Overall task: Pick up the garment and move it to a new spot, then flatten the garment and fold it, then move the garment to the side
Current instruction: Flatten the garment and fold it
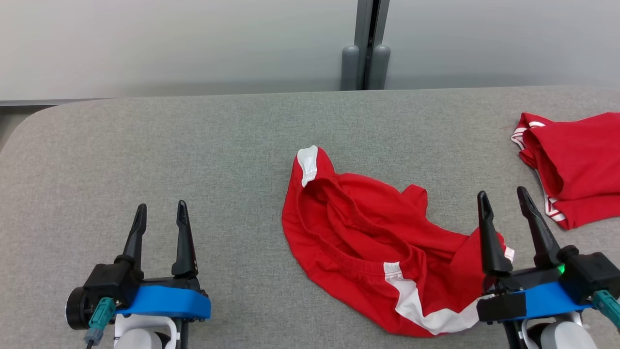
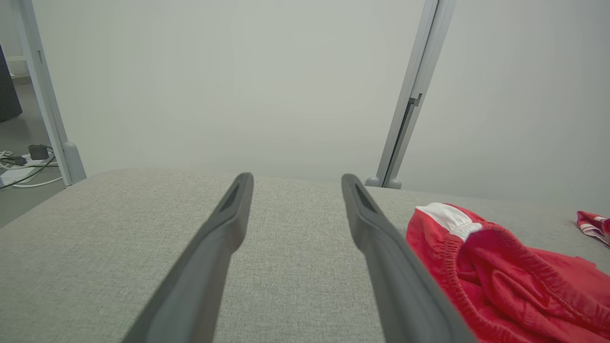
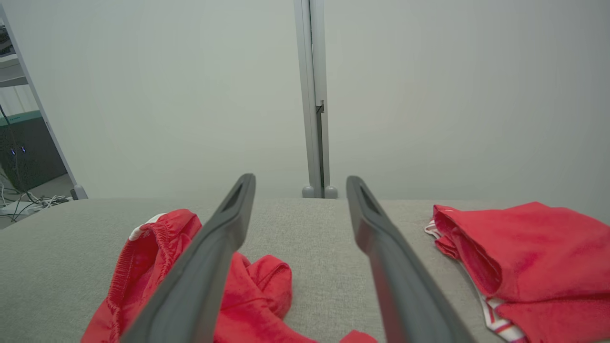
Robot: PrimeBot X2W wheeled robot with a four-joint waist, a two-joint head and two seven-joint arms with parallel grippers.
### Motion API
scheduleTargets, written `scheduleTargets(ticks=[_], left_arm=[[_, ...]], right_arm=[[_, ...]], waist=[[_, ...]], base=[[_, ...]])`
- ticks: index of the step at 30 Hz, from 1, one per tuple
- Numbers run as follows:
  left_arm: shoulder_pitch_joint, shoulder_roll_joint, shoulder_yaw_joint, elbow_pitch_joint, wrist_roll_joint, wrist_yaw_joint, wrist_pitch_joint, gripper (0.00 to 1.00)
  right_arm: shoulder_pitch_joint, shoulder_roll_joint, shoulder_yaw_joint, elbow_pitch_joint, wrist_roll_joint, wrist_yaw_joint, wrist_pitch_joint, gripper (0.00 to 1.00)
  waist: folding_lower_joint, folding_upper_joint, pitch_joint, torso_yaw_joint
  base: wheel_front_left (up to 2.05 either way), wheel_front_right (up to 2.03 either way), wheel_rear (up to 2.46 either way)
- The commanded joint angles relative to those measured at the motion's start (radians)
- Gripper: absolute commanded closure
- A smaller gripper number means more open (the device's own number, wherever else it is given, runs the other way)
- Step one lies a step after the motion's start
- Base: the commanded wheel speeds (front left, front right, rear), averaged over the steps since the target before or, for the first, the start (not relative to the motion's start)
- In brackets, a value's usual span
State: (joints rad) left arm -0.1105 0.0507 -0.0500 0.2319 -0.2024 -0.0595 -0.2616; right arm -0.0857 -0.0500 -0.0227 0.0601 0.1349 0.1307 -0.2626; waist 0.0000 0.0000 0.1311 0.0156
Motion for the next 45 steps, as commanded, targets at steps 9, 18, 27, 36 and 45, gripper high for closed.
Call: scheduleTargets(ticks=[9,18,27,36,45], left_arm=[[-0.049,-0.001,-0.07,0.01,0.03,-0.038,-0.005,0.0],[-0.179,0.002,-0.425,0.107,0.003,-0.073,0.014,0.0],[-0.329,0.077,-0.766,0.207,-0.139,-0.07,0.077,0.0],[-0.405,0.149,-0.942,0.287,-0.233,-0.071,0.124,0.0],[-0.458,0.141,-1.005,0.373,-0.281,-0.071,0.114,1.0]], right_arm=[[-0.031,-0.001,-0.007,0.035,0.004,0.0,-0.003,0.0],[-0.042,-0.001,-0.039,0.04,-0.005,0.0,-0.003,0.0],[-0.055,-0.001,-0.046,0.049,0.009,0.0,-0.003,0.0],[-0.07,-0.001,-0.053,0.05,0.026,0.0,-0.003,0.0],[-0.064,-0.001,-0.074,0.04,0.033,0.0,-0.003,0.0]], waist=[[0.0,0.0,0.014,-0.013],[0.0,0.0,0.034,-0.068],[0.0,0.0,0.081,-0.134],[0.0,0.0,0.116,-0.191],[0.0,0.0,0.122,-0.194]], base=[[0.0,0.0,0.0],[0.0,0.0,0.0],[0.0,0.0,0.0],[0.0,0.0,0.0],[0.0,0.0,0.0]])
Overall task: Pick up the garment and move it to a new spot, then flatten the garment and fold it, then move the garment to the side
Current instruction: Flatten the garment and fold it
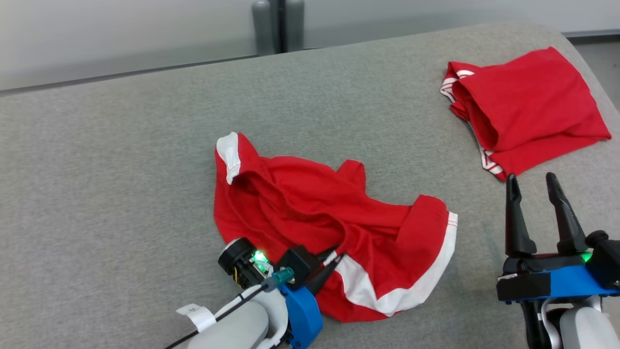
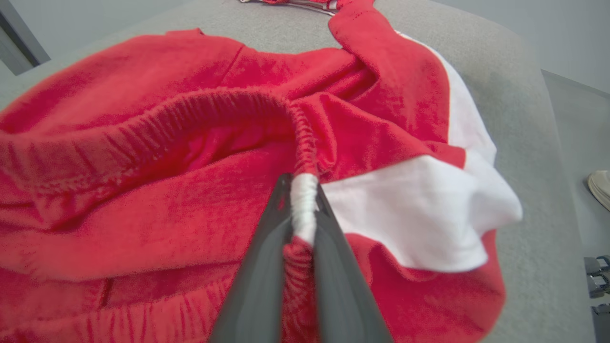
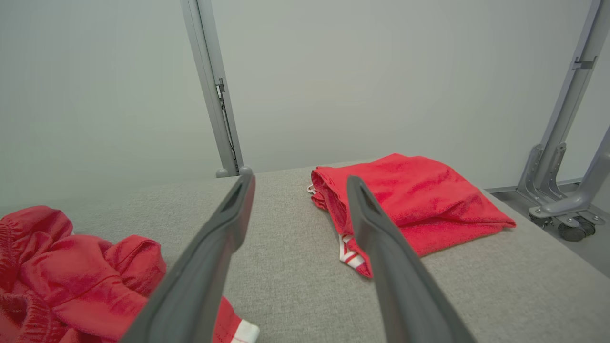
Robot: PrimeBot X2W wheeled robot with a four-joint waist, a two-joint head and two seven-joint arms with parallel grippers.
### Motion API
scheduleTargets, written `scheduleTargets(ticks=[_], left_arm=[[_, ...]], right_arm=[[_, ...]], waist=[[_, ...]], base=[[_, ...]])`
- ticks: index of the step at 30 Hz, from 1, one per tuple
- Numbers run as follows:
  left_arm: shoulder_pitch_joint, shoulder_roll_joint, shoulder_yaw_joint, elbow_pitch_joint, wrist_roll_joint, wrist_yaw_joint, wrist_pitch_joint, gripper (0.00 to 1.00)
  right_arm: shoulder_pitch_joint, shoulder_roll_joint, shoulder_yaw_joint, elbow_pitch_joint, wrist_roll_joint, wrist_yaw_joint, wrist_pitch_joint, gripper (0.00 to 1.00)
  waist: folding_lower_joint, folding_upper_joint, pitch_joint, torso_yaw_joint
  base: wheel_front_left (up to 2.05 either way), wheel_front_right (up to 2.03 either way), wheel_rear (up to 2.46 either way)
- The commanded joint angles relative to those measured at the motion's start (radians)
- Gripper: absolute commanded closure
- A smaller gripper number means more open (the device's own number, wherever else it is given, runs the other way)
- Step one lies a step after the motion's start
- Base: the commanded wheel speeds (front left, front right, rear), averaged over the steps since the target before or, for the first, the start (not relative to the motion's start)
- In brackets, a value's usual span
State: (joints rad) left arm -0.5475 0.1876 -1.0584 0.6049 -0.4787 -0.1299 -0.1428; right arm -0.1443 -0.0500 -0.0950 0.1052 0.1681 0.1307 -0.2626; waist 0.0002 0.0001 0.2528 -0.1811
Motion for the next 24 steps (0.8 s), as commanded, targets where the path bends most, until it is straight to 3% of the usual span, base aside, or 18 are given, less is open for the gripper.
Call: scheduleTargets(ticks=[1,7,16,24], left_arm=[[-0.021,0.003,0.009,0.006,-0.009,0.001,-0.017,1.0],[0.008,0.019,0.083,0.007,-0.047,0.056,-0.089,1.0],[0.122,0.112,0.211,-0.101,-0.102,0.145,-0.121,1.0],[0.264,0.155,0.267,-0.163,-0.147,0.19,-0.123,1.0]], right_arm=[[-0.002,-0.001,-0.005,-0.006,-0.002,0.0,-0.003,0.0],[0.021,-0.001,-0.009,0.003,-0.007,0.0,-0.003,0.0],[0.045,-0.001,-0.014,0.034,-0.017,0.0,-0.003,0.0],[0.051,-0.001,-0.018,0.06,-0.019,0.0,-0.003,0.0]], waist=[[-0.0002,-0.0001,-0.004,0.009],[-0.0002,-0.0001,-0.04,0.077],[-0.0002,-0.0001,-0.09,0.192],[-0.0002,-0.0001,-0.102,0.236]], base=[[0.0,0.0,0.0],[0.0,0.0,0.0],[0.0,0.0,0.0],[0.0,0.0,0.0]])
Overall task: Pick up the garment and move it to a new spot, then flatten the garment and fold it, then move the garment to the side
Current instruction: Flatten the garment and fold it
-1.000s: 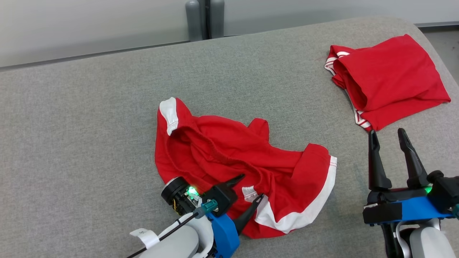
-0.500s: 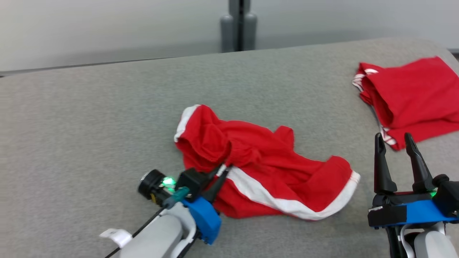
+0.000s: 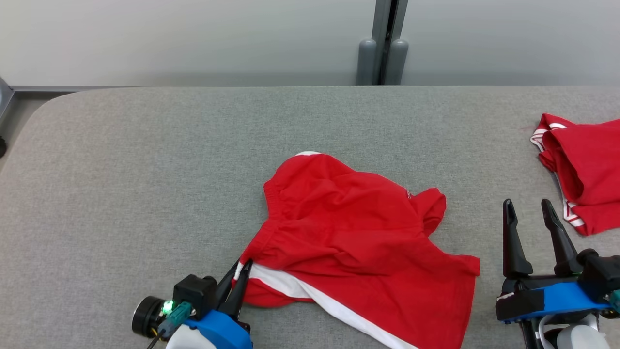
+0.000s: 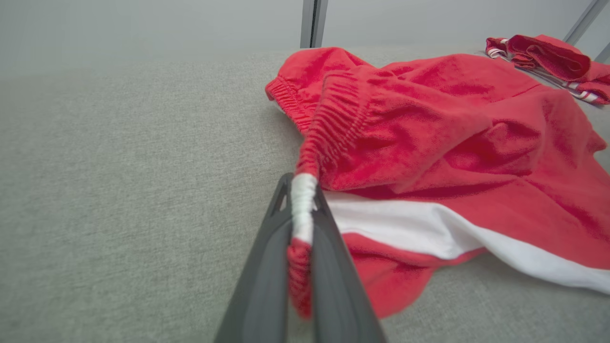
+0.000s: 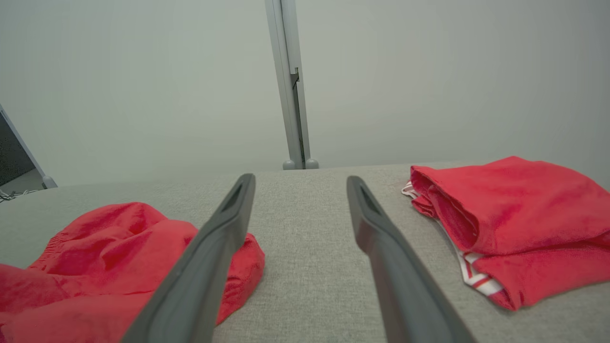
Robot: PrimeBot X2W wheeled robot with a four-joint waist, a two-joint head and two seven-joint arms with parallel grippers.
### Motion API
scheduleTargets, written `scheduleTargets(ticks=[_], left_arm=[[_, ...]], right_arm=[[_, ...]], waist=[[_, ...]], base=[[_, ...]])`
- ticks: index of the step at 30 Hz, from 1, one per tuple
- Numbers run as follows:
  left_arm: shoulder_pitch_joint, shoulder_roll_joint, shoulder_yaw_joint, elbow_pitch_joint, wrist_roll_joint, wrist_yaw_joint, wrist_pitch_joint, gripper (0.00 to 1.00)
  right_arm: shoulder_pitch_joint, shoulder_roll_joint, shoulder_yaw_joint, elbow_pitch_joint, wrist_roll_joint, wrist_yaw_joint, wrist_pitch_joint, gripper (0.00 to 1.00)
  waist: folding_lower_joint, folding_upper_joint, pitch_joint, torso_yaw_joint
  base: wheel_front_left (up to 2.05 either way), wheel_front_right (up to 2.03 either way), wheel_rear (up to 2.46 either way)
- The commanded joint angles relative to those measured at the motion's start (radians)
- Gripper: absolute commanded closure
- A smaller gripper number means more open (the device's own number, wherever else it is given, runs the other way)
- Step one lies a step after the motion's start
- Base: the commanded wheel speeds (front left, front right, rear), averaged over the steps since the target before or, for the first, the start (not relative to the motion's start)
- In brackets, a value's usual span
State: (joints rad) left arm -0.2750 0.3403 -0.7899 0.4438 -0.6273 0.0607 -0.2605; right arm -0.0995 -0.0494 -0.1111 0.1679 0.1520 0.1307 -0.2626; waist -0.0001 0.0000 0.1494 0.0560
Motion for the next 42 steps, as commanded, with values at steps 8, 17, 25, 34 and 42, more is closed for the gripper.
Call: scheduleTargets(ticks=[8,17,25,34,42], left_arm=[[0.072,-0.03,0.14,-0.129,0.066,0.054,-0.006,0.0],[0.17,-0.088,0.389,-0.292,0.199,0.036,-0.006,0.0],[0.214,-0.146,0.607,-0.35,0.292,0.011,-0.006,0.0],[0.234,-0.204,0.735,-0.356,0.38,-0.042,-0.006,0.0],[0.216,-0.243,0.769,-0.344,0.43,-0.086,-0.006,0.0]], right_arm=[[0.016,-0.002,0.0,0.022,-0.014,0.0,-0.003,0.0],[0.012,-0.002,-0.001,0.042,-0.028,0.0,-0.003,0.0],[0.023,-0.008,0.007,0.076,-0.038,0.0,-0.003,0.0],[0.047,-0.041,0.085,0.166,-0.038,0.0,0.017,0.0],[0.011,-0.052,0.145,0.274,-0.043,0.0,0.073,0.0]], waist=[[0.0001,0.0,-0.017,0.008],[0.0001,0.0,-0.028,0.007],[0.0001,0.0,-0.022,0.002],[0.0001,0.0,-0.017,-0.008],[0.0001,0.0,-0.008,0.003]], base=[[0.0,0.0,0.0],[0.0,0.0,0.0],[0.0,0.0,0.0],[0.0,0.0,0.0],[0.0,0.0,0.0]])
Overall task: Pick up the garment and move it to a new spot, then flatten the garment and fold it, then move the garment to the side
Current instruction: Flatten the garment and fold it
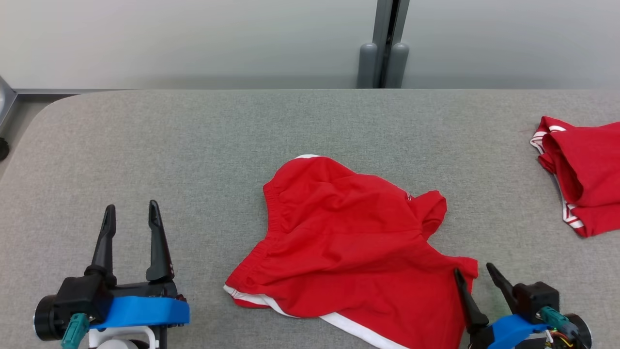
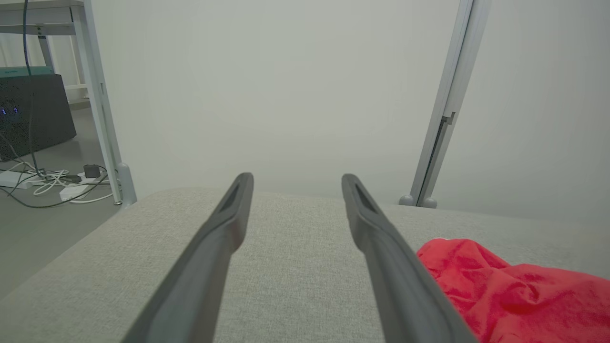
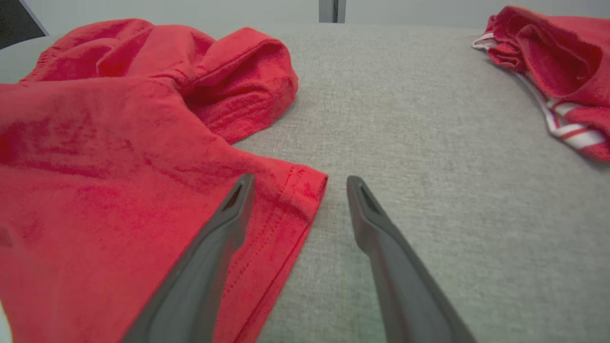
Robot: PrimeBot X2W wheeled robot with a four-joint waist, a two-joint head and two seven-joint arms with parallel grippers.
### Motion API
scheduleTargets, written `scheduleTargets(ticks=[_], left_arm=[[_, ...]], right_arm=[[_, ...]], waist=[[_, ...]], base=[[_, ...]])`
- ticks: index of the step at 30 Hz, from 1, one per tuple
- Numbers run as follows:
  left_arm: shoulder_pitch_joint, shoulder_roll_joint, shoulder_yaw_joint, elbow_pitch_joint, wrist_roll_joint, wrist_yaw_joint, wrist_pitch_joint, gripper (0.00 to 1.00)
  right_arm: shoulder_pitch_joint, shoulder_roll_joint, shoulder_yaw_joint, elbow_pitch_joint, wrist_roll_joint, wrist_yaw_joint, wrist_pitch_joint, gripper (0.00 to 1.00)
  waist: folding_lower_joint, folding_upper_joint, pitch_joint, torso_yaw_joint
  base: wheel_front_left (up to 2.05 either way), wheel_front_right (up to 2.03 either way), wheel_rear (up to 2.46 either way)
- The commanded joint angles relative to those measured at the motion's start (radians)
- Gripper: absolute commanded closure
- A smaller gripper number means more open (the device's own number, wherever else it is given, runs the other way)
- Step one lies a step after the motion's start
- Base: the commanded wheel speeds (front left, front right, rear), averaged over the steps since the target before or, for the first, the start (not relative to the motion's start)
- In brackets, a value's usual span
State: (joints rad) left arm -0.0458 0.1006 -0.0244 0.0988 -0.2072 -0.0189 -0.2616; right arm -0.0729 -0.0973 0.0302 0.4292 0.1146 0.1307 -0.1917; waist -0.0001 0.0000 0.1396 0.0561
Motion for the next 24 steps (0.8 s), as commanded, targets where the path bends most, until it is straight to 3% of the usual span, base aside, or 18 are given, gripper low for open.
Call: scheduleTargets(ticks=[1,5,6,7,8,16,21,22,23,24], left_arm=[[-0.015,-0.007,0.004,0.002,0.014,-0.009,-0.005,0.0],[-0.027,-0.022,0.021,0.015,0.026,-0.03,-0.005,0.0],[-0.029,-0.025,0.023,0.017,0.028,-0.033,-0.005,0.0],[-0.032,-0.027,0.026,0.019,0.029,-0.037,-0.005,0.0],[-0.034,-0.028,0.029,0.02,0.033,-0.041,-0.005,0.0],[-0.039,-0.043,0.033,0.023,0.047,-0.055,-0.005,0.0],[-0.041,-0.048,0.028,0.028,0.051,-0.06,-0.005,0.0],[-0.041,-0.049,0.026,0.03,0.051,-0.061,-0.005,0.0],[-0.041,-0.049,0.026,0.032,0.051,-0.062,-0.005,0.0],[-0.04,-0.049,0.026,0.033,0.05,-0.063,-0.005,0.0]], right_arm=[[-0.023,-0.008,0.007,0.035,-0.012,0.0,0.012,0.0],[-0.06,-0.014,0.013,0.12,-0.029,0.0,0.032,0.0],[-0.064,-0.015,0.015,0.142,-0.028,0.0,0.037,0.06],[-0.072,-0.017,0.02,0.163,-0.024,0.0,0.038,0.71],[-0.083,-0.019,0.023,0.177,-0.019,0.0,0.034,1.0],[-0.23,-0.067,0.008,0.224,-0.016,0.0,-0.012,1.0],[-0.342,-0.094,-0.004,0.32,-0.013,0.0,-0.012,1.0],[-0.36,-0.096,-0.004,0.343,-0.016,0.0,-0.016,0.91],[-0.375,-0.094,-0.001,0.364,-0.019,0.0,-0.022,0.56],[-0.386,-0.093,0.001,0.386,-0.022,0.0,-0.025,0.0]], waist=[[0.0001,0.0,0.004,0.006],[0.0001,0.0,0.009,0.02],[0.0001,0.0,0.009,0.024],[0.0001,0.0,0.01,0.028],[0.0001,0.0,0.01,0.031],[0.0001,0.0,0.016,0.053],[0.0001,0.0,0.018,0.059],[0.0001,0.0,0.018,0.059],[0.0001,0.0,0.017,0.057],[0.0001,0.0,0.015,0.055]], base=[[0.0,0.0,0.0],[0.0,0.0,0.0],[0.0,0.0,0.0],[0.0,0.0,0.0],[0.0,0.0,0.0],[0.0,0.0,0.0],[0.0,0.0,0.0],[0.0,0.0,0.0],[0.0,0.0,0.0],[0.0,0.0,0.0]])
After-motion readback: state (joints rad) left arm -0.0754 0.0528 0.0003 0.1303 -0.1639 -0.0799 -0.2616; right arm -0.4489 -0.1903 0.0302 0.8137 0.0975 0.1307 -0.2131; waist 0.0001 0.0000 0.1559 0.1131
